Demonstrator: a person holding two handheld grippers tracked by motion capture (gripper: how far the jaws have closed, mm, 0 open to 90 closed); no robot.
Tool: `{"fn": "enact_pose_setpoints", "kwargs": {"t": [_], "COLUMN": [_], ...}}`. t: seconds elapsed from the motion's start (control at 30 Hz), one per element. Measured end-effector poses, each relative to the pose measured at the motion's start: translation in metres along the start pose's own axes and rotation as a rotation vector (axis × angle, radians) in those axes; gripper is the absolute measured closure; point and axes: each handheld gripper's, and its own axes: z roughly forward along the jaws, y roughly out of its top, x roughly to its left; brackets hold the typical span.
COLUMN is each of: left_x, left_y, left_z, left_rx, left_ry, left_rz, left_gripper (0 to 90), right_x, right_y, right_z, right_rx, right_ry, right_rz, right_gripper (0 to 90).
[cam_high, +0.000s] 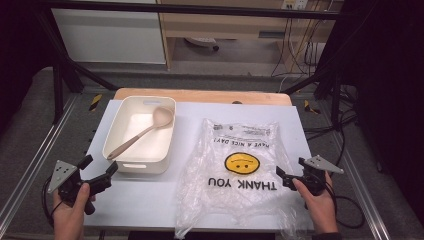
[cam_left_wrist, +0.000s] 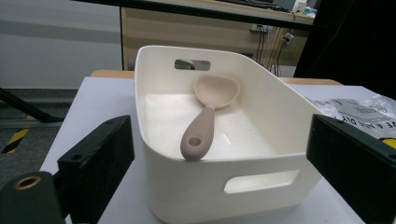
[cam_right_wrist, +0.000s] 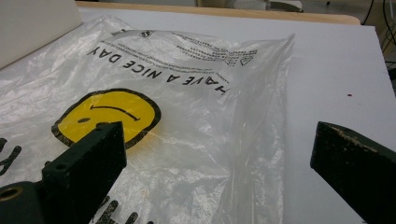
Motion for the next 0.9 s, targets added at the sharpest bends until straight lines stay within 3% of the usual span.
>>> {"fn": "enact_pose_setpoints", "kwargs": {"t": [0.5, 0.9], "left_x": [-0.004, -0.008], "left_y": [0.005, 0.004], "left_z": [-0.002, -0.001], "left_rx": [0.019, 0.033], "left_ry": [-0.050, -0.060], "left_rz": [0.014, 0.035], "left_gripper": [7.3, 7.3], "right_x": [0.008, 0.011], "right_y": [0.005, 0.006], "right_z": [-0.001, -0.001], "right_rx": [0.006, 0.031], "right_ry": [0.000, 0.002], "right_rz": [-0.012, -0.020], "right_gripper": [4.1, 4.7]}}
